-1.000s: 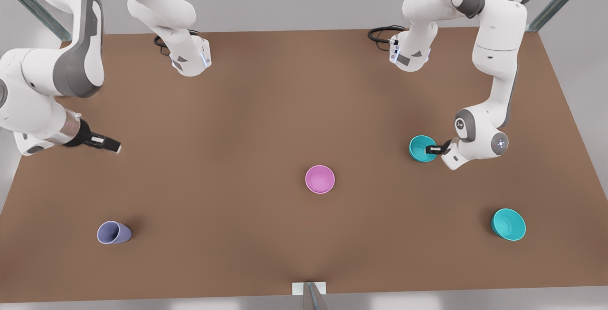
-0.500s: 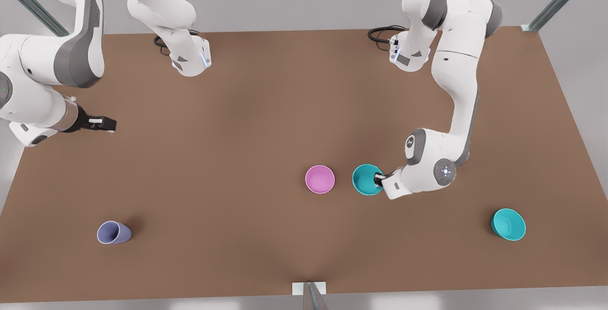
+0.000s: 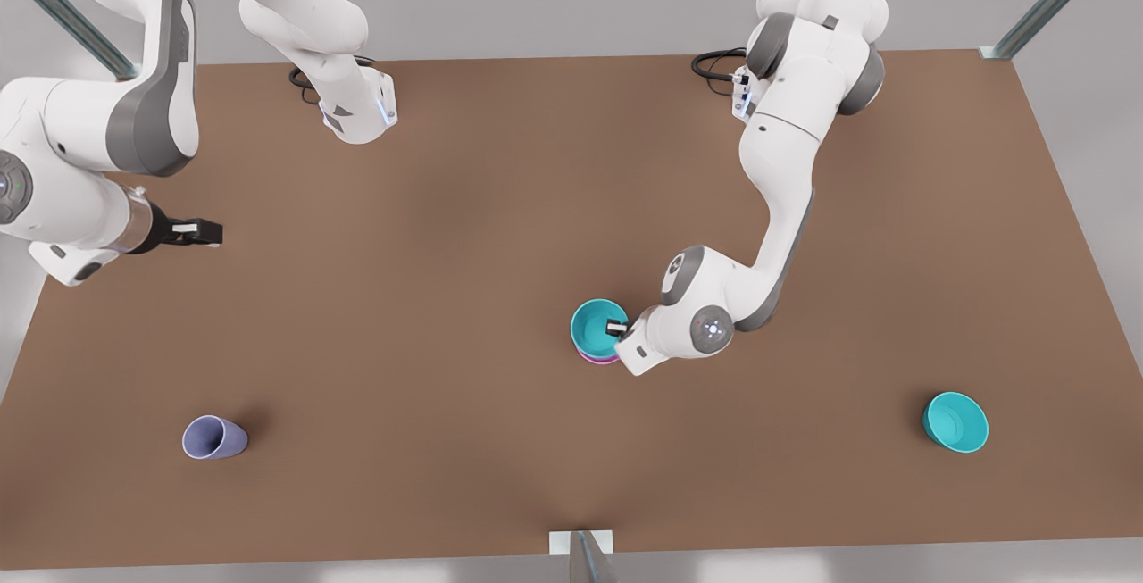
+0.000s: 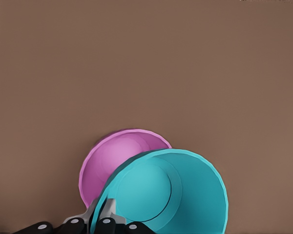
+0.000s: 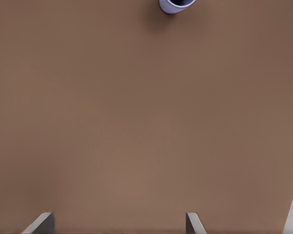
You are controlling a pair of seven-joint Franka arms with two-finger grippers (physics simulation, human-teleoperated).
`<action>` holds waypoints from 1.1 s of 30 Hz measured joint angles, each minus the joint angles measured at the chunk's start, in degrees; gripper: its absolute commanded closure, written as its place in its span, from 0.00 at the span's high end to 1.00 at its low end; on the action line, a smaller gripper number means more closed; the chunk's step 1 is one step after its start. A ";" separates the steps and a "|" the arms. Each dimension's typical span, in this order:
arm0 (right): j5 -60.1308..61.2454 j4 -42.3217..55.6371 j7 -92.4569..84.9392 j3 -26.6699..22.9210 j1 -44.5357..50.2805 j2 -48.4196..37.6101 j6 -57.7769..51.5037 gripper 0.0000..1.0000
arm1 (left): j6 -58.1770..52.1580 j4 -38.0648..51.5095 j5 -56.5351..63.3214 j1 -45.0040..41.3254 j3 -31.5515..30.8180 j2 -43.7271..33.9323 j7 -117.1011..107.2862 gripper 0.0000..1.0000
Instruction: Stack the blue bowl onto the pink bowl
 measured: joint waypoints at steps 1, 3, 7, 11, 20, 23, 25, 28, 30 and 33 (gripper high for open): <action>0.00 -0.02 -0.21 0.01 -0.01 0.03 -0.01 1.00 | -0.03 -0.01 0.02 0.04 0.03 0.22 -1.13 0.21; 0.00 -0.09 -0.60 0.00 0.00 0.06 -0.02 1.00 | -0.03 -0.08 0.16 0.17 0.17 0.44 -3.18 0.21; -0.03 -0.16 -1.26 0.01 0.00 0.17 0.00 1.00 | 0.68 -0.11 0.33 0.62 0.24 0.76 -6.65 0.21; -0.07 -0.18 -1.80 0.01 -0.01 0.45 0.06 1.00 | 1.07 -0.19 0.34 0.68 0.24 0.79 -9.43 0.21; -0.40 -0.40 -2.69 0.01 -0.12 0.78 0.11 1.00 | 1.16 -1.09 0.20 0.60 -0.10 0.44 -13.86 0.21; -0.48 -0.40 -2.90 0.02 -0.14 0.91 0.12 1.00 | 1.24 -1.13 0.10 0.52 -0.34 0.51 -14.92 0.49; -0.50 -0.40 -3.03 0.02 -0.21 1.00 0.14 1.00 | 1.27 -1.99 -0.30 0.51 -0.31 0.02 -15.14 1.00; -0.52 -0.33 -3.21 0.01 -0.43 1.31 0.17 1.00 | -0.98 -3.55 -1.11 0.48 3.06 -4.34 -14.07 1.00; -0.53 -0.32 -3.31 0.01 -0.47 1.36 0.18 1.00 | -8.82 0.41 2.04 0.79 12.27 -13.73 -12.59 1.00; -0.55 -0.17 -3.44 0.01 -0.36 1.25 0.17 1.00 | -22.75 7.30 10.73 0.66 15.81 -22.40 -10.36 1.00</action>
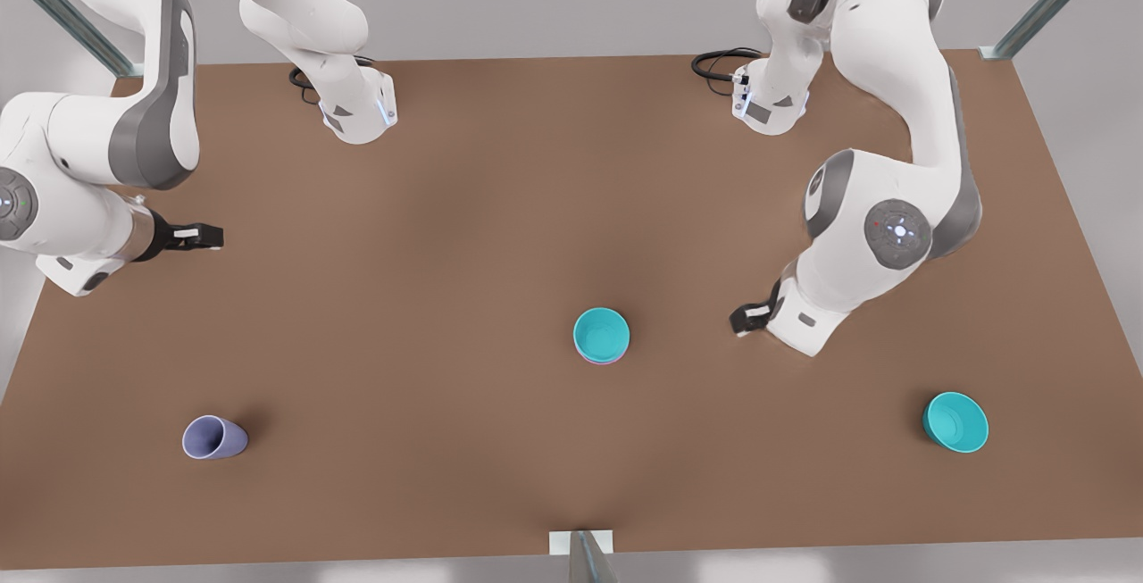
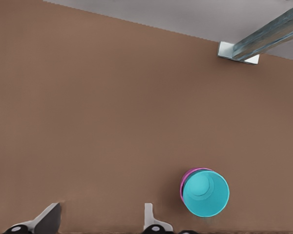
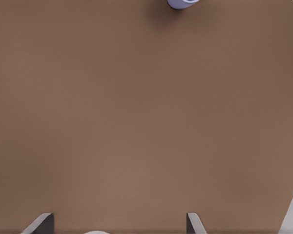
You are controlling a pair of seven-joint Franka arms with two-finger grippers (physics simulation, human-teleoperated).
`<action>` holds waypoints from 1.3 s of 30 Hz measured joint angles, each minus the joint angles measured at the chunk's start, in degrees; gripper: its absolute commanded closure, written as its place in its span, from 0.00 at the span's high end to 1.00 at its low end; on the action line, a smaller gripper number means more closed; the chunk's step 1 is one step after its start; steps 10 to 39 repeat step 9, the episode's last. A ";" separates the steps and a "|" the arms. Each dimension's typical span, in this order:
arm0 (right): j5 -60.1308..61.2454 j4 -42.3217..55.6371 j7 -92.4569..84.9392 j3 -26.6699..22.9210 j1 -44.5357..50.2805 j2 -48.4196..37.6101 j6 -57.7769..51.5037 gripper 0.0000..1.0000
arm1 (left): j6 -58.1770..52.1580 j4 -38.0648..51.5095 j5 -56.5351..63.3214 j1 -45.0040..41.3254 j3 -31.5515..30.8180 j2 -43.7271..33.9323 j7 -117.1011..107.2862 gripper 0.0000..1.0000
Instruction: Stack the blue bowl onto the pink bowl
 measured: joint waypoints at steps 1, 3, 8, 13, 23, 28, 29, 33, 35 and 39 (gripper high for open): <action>0.00 0.06 -0.04 0.00 0.06 -0.07 -0.01 1.00 | -3.75 0.67 1.82 -0.04 0.34 -1.74 0.61 1.00; 0.02 0.22 -0.10 0.01 0.15 -0.24 -0.02 1.00 | -8.60 -2.54 4.36 1.50 -0.47 -7.99 1.72 1.00; 0.27 0.45 -0.23 0.06 -0.20 -0.39 -0.03 1.00 | -15.32 -4.89 6.73 8.16 -4.49 -12.77 4.06 1.00; 0.33 0.46 -0.26 0.04 -0.25 -0.39 -0.02 1.00 | -16.18 -4.92 6.90 8.21 -4.53 -12.77 4.46 1.00; 0.33 0.46 -0.26 0.04 -0.25 -0.39 -0.02 1.00 | -16.18 -4.92 6.90 8.21 -4.53 -12.77 4.46 1.00; 0.33 0.46 -0.26 0.04 -0.25 -0.39 -0.02 1.00 | -16.18 -4.92 6.90 8.21 -4.53 -12.77 4.46 1.00; 0.33 0.46 -0.26 0.04 -0.25 -0.39 -0.02 1.00 | -16.18 -4.92 6.90 8.21 -4.53 -12.77 4.46 1.00; 0.33 0.46 -0.26 0.04 -0.25 -0.39 -0.02 1.00 | -16.18 -4.92 6.90 8.21 -4.53 -12.77 4.46 1.00; 0.33 0.46 -0.26 0.04 -0.25 -0.39 -0.02 1.00 | -16.18 -4.92 6.90 8.21 -4.53 -12.77 4.46 1.00; 0.33 0.46 -0.26 0.04 -0.25 -0.39 -0.02 1.00 | -16.18 -4.92 6.90 8.21 -4.53 -12.77 4.46 1.00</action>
